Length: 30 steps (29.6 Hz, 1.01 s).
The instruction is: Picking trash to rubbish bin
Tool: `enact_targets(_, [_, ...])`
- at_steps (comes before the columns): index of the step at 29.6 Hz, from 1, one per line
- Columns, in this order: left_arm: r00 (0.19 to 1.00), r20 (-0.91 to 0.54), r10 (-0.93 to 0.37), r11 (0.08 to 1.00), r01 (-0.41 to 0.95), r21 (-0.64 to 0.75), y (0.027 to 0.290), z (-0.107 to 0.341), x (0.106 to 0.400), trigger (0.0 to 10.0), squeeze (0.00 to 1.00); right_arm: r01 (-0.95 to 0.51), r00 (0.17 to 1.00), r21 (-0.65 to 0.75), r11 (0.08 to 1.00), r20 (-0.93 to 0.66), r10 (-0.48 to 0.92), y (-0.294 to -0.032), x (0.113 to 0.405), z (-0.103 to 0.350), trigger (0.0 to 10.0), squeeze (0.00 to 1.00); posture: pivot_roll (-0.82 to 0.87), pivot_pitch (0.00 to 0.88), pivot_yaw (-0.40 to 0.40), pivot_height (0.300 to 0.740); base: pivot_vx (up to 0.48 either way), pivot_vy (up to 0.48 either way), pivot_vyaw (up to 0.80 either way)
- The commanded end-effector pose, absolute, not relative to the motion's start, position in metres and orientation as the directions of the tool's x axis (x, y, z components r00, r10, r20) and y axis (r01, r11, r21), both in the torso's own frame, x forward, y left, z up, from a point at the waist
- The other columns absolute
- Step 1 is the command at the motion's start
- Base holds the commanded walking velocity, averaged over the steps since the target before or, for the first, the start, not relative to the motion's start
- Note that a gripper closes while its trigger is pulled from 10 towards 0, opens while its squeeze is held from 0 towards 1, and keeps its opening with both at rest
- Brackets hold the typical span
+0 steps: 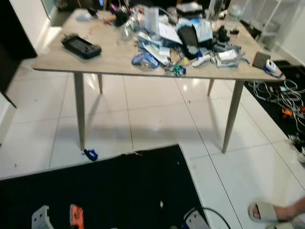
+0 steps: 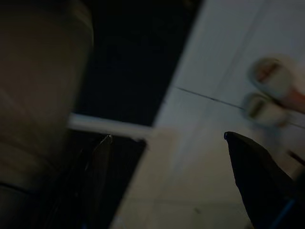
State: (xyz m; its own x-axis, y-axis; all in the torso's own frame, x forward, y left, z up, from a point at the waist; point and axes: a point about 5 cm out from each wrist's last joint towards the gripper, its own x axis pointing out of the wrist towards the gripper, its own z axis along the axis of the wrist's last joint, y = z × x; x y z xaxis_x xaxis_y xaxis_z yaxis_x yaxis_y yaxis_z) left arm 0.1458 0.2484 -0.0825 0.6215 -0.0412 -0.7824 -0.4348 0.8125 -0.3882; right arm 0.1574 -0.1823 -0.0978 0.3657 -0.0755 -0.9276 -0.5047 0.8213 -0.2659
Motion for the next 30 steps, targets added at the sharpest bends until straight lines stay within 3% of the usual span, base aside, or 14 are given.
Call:
enact_targets(1, [0.507, -0.861, 0.051, 0.86, -0.461, -0.22, 0.253, -0.09, 0.129, 10.0, 0.0, -0.517, 0.339, -0.231, 0.824, -0.939, -0.051, -0.176, 0.15, -0.101, 10.0, 0.0, 0.12, 0.1, -0.001, 0.74, 0.0, 0.0, 0.0])
enact_targets(3, [0.421, -0.896, 0.142, 0.92, -0.389, -0.037, 0.258, -0.092, 0.124, 10.0, 0.0, -0.514, 0.341, -0.226, 0.827, -0.939, -0.045, -0.172, 0.153, -0.1, 10.0, 0.0, 0.12, 0.1, -0.005, 0.74, 0.0, 0.0, -0.77])
enact_targets(5, [0.365, -0.925, 0.11, 0.993, -0.073, 0.089, 0.249, -0.096, 0.122, 10.0, 0.0, -0.511, 0.339, -0.23, 0.828, -0.939, -0.052, -0.178, 0.151, -0.101, 10.0, 0.0, 0.13, 0.097, -0.007, 0.74, 0.0, 0.0, -0.77])
enact_targets(6, [0.365, -0.925, 0.11, 0.993, -0.073, 0.089, 0.249, -0.096, 0.122, 10.0, 0.0, -0.511, 0.339, -0.23, 0.828, -0.939, -0.052, -0.178, 0.151, -0.101, 10.0, 0.0, 0.13, 0.097, -0.007, 0.74, 0.0, 0.0, -0.77])
enact_targets(7, [0.331, -0.94, 0.085, 0.977, 0.157, 0.143, 0.24, -0.099, 0.12, 10.0, 0.0, -0.512, 0.337, -0.232, 0.827, -0.94, -0.056, -0.18, 0.15, -0.101, 10.0, 0.0, 0.13, 0.097, -0.007, 0.74, 0.0, 0.0, -0.77])
enact_targets(8, [0.31, -0.948, 0.072, 0.938, 0.301, 0.17, 0.235, -0.101, 0.118, 10.0, 0.0, -0.512, 0.336, -0.234, 0.827, -0.94, -0.058, -0.181, 0.15, -0.101, 10.0, 0.0, 0.13, 0.098, -0.008, 0.74, 0.0, 0.0, -0.77])
enact_targets(9, [0.31, -0.948, 0.072, 0.938, 0.301, 0.17, 0.235, -0.101, 0.118, 10.0, 0.0, -0.512, 0.336, -0.234, 0.827, -0.94, -0.058, -0.181, 0.15, -0.101, 10.0, 0.0, 0.13, 0.098, -0.008, 0.74, 0.0, 0.0, -0.77])
enact_targets(10, [0.293, -0.954, 0.059, 0.9, 0.399, 0.178, 0.23, -0.102, 0.117, 10.0, 0.0, -0.512, 0.335, -0.234, 0.827, -0.94, -0.059, -0.181, 0.15, -0.101, 10.0, 0.0, 0.13, 0.098, -0.003, 0.74, 0.0, 0.0, -0.77])
enact_targets(13, [0.283, -0.957, 0.069, 0.923, 0.346, 0.169, 0.226, -0.104, 0.115, 10.0, 0.0, -0.507, 0.327, -0.232, 0.83, -0.943, -0.064, -0.182, 0.151, -0.1, 10.0, 0.0, 0.13, 0.1, 0.002, 0.74, 0.0, 0.0, -0.77])
enact_targets(20, [0.263, -0.961, 0.087, 0.866, 0.456, 0.204, 0.228, -0.105, 0.111, 10.0, 0.0, -0.504, 0.32, -0.232, 0.832, -0.945, -0.069, -0.184, 0.153, -0.099, 10.0, 0.0, 0.13, 0.108, 0.009, 0.74, 0.0, 0.0, -0.77])
enact_targets(30, [0.272, -0.955, 0.118, 0.87, 0.435, 0.232, 0.231, -0.103, 0.116, 10.0, 0.0, -0.483, 0.317, -0.234, 0.844, -0.945, -0.081, -0.186, 0.158, -0.097, 10.0, 0.0, 0.11, 0.104, 0.014, 0.74, 0.0, 0.0, -0.78])
